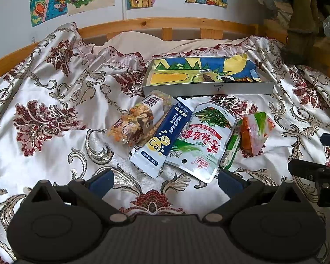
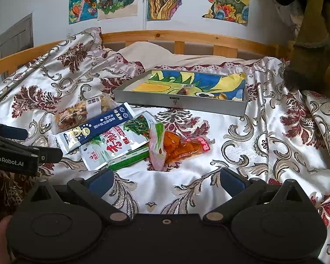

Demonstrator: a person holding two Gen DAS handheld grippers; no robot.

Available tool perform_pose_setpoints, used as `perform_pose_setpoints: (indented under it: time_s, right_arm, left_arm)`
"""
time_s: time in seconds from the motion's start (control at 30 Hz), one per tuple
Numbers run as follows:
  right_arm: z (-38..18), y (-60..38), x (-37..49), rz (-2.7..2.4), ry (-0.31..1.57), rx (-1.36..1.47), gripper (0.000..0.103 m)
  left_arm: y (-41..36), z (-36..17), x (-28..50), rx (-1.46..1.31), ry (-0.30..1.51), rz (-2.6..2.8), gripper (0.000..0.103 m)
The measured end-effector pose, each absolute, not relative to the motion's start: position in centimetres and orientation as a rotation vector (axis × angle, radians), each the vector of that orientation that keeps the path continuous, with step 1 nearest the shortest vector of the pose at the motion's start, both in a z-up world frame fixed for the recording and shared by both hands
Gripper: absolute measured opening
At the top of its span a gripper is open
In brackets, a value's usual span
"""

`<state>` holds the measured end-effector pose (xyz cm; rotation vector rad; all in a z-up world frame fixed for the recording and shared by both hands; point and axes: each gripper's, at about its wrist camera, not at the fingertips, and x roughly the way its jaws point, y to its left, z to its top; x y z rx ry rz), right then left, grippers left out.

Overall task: Organize snacks
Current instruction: 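Move the right tool toward the orange snack bag while the left tool approaches the green stick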

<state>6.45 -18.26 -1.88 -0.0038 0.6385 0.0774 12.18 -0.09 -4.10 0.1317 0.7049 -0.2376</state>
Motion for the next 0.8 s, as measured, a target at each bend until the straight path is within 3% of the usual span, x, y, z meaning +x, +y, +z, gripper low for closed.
perform_pose_setpoints:
  time_s: [0.43, 0.8]
  right_arm:
    - [0.1, -19.5, 9.6, 0.212, 0.632, -0.057, 0.102]
    - [-2.6, -22.7, 16.7, 0.345, 0.662, 0.007, 0.099]
  left_arm:
    - [-4.2, -3.7, 13.6, 0.284, 0.688, -0.302, 0.102]
    - [-7.0, -5.5, 13.0, 0.397, 0.675, -0.482, 0.103]
